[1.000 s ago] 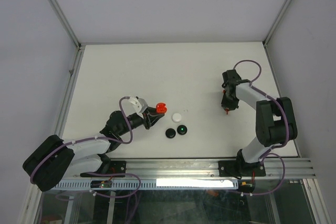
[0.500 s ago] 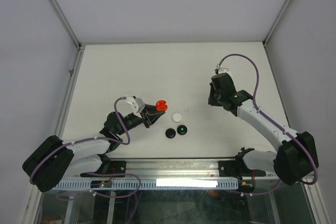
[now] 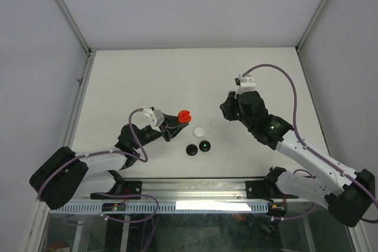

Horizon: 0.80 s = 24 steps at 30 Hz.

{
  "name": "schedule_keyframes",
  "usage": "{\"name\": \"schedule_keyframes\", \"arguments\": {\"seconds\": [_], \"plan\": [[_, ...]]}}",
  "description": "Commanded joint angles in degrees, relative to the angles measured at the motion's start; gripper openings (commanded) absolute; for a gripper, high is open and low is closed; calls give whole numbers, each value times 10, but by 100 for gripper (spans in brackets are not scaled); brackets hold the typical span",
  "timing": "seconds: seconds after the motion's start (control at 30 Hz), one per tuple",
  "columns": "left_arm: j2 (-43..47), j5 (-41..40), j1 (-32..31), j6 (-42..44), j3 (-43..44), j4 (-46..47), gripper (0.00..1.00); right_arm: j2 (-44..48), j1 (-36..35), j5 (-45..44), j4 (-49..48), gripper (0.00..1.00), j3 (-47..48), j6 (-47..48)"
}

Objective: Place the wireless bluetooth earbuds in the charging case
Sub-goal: Pick up the earbud from the center of the board, then place the earbud in the charging case.

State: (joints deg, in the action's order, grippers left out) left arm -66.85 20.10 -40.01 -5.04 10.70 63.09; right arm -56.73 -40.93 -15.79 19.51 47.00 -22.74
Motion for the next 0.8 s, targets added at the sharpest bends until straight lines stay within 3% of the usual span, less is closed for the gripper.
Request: {"name": "schedule_keyframes", "arguments": {"seconds": [0.0,0.37,0.77], "plan": [[-21,47,6,43,28,74,5,28,-35,-7,-90,17,-4,29],[-56,95,6,88,55,91,6,58,-120,16,-223,17,-47,82],[-83,90,6,34,63,127,5,70,-177,75,-382,17,-100,116]]}}
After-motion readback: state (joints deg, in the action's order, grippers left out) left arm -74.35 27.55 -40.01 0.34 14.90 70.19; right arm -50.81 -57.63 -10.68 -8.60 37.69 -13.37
